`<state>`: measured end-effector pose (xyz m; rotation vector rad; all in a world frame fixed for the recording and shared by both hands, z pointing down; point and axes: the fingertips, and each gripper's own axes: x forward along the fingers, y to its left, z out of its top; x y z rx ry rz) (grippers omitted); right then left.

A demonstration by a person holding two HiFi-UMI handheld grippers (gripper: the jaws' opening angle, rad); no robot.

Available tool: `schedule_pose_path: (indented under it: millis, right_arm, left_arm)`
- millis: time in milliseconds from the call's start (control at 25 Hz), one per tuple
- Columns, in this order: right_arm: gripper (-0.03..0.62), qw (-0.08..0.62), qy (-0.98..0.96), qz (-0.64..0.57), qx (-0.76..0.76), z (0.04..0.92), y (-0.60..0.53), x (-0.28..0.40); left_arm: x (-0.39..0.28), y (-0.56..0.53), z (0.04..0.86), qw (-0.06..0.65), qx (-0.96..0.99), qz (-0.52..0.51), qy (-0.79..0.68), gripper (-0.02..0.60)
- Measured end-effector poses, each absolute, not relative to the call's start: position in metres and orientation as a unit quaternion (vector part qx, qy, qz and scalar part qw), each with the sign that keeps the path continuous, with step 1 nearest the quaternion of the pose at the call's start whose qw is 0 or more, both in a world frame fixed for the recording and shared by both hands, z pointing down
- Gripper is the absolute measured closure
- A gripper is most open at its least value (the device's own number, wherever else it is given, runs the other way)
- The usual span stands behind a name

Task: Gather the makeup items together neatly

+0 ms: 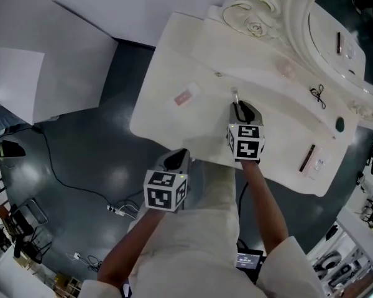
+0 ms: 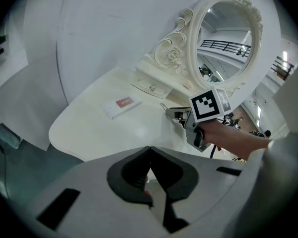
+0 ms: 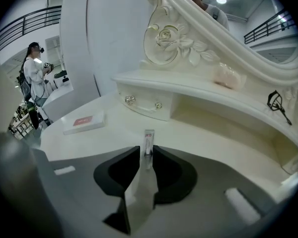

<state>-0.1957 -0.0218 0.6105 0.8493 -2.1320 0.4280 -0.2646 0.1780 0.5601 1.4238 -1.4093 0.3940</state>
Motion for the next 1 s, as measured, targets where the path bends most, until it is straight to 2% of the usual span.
schedule_pose_path:
  millis: [360, 1000]
  right_arm:
    - [0.546, 0.4, -0.836, 0.168, 0.337, 0.614, -0.023, -0.195]
    - [0.549, 0.379, -0.84, 0.174, 0.347, 0.596, -0.007, -0.185]
  left_arm:
    - [-0.267, 0.175, 0.559, 0.524, 0.595, 0.158, -0.588, 0.572]
    - [-0.265, 0.161, 0.54, 0.505, 0.615, 0.161, -0.583, 0.572]
